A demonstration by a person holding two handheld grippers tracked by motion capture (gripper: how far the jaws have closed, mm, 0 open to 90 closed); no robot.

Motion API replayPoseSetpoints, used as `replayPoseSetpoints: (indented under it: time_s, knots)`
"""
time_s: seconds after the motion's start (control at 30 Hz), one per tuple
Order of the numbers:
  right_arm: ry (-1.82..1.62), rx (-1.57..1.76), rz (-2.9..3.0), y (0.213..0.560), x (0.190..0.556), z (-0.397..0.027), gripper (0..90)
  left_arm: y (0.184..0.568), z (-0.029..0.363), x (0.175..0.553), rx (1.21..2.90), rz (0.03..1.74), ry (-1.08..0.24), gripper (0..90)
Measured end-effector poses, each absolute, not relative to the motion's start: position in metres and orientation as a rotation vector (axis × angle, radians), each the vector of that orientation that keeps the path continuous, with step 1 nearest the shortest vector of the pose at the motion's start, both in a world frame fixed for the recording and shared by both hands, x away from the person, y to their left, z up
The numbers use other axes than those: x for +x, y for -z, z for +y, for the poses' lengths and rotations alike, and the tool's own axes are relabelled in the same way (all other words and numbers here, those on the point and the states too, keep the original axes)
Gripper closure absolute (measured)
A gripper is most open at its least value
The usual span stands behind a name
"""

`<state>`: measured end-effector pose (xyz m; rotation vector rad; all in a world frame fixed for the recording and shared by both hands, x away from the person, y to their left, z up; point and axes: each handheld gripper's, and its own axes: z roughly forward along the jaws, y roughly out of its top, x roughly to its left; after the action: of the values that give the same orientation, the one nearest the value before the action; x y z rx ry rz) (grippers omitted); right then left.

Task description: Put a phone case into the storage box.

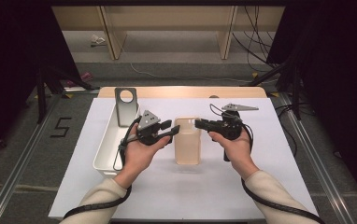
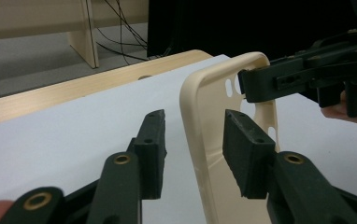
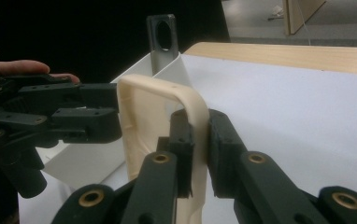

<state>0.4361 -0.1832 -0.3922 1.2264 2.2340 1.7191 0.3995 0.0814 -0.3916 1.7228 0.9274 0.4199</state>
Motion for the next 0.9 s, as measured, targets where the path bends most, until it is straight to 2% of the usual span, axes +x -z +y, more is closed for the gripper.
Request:
replayPoseSetpoints:
  time_s: [0.57,0.9]
  knots:
    - [-1.713,1.221,2.233,0.3922,0.4353,-0.1811,81.8,0.391,0.0777,0.4013,1.71,0.95,-0.421,69.6]
    - [-1.701,1.179,2.234,0.3897,0.4317,-0.1763,81.1,0.3894,0.0793,0.401,1.68,0.988,-0.447,83.3]
